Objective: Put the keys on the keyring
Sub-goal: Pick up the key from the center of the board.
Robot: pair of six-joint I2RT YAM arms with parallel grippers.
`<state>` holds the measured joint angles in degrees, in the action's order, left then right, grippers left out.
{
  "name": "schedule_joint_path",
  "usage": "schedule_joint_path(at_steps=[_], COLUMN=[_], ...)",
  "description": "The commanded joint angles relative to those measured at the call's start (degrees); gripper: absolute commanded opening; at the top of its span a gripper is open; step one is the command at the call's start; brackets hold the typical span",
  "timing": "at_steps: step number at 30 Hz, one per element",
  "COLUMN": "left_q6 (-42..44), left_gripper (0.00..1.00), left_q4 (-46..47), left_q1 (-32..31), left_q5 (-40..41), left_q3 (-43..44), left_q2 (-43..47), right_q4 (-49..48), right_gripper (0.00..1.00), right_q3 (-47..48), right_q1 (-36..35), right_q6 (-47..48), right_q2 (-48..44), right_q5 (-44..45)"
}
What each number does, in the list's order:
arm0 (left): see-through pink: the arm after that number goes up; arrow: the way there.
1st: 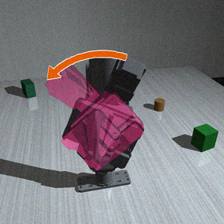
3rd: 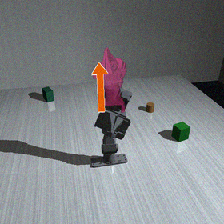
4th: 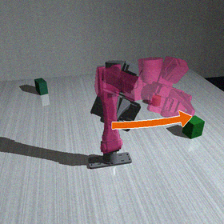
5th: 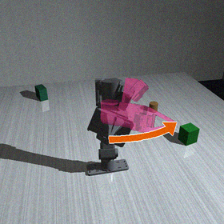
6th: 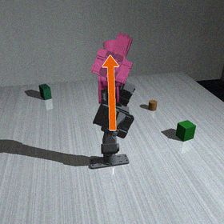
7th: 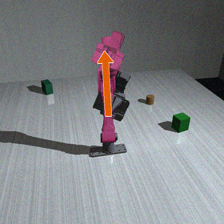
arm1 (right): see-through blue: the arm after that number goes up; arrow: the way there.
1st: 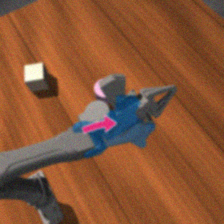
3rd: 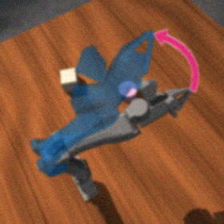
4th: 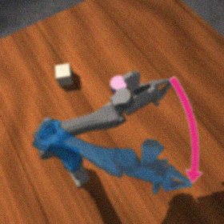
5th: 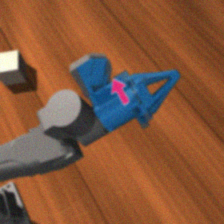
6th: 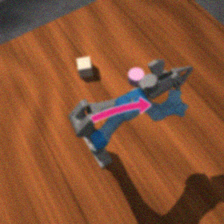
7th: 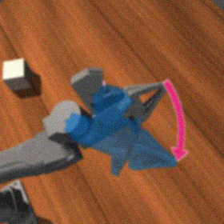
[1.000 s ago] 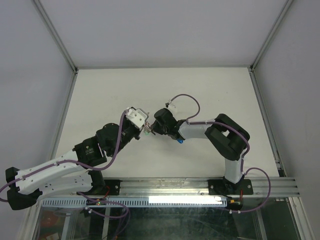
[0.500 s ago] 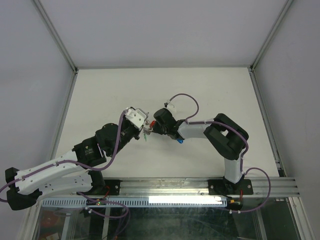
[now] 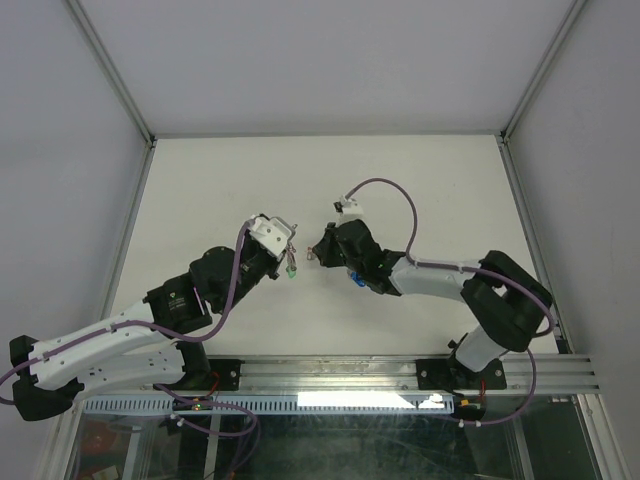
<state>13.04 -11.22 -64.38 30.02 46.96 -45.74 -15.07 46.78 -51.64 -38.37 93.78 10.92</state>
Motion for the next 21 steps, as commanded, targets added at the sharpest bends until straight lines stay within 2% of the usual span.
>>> schedule_joint_path(at_steps=[1,7,13,17,21], left_q6=[0.0,-0.2,-0.4,-0.6,-1.1], left_gripper=[0.00,0.00,0.00,0.00,0.00], left_q4=[2.4,2.4,2.5,2.9,3.1], left_q1=[0.5,0.5,0.5,0.5,0.5], left_q5=[1.0,0.4,-0.3,-1.3,-2.5], left_q3=[0.9,0.9,1.0,1.3,1.9], left_q2=[1.3,1.2,1.1,0.7,0.4], right_q4=[-10.8,-17.7,-23.7,-15.1,-12.0], right_gripper=[0.00,0.00,0.00,0.00,0.00], right_q3=[-4.4,-12.5,-19.2,-17.7,-17.8], right_q1=[-0.1,-0.1,-0.1,-0.1,-0.1], right_q6=[11.7,26.1,40.5,44.3,47.6], right_q2=[-8.2,-17.9,-27.8,-33.2,-38.4], right_q5=[-1.2,-3.1,-8.5,-10.3,-10.6])
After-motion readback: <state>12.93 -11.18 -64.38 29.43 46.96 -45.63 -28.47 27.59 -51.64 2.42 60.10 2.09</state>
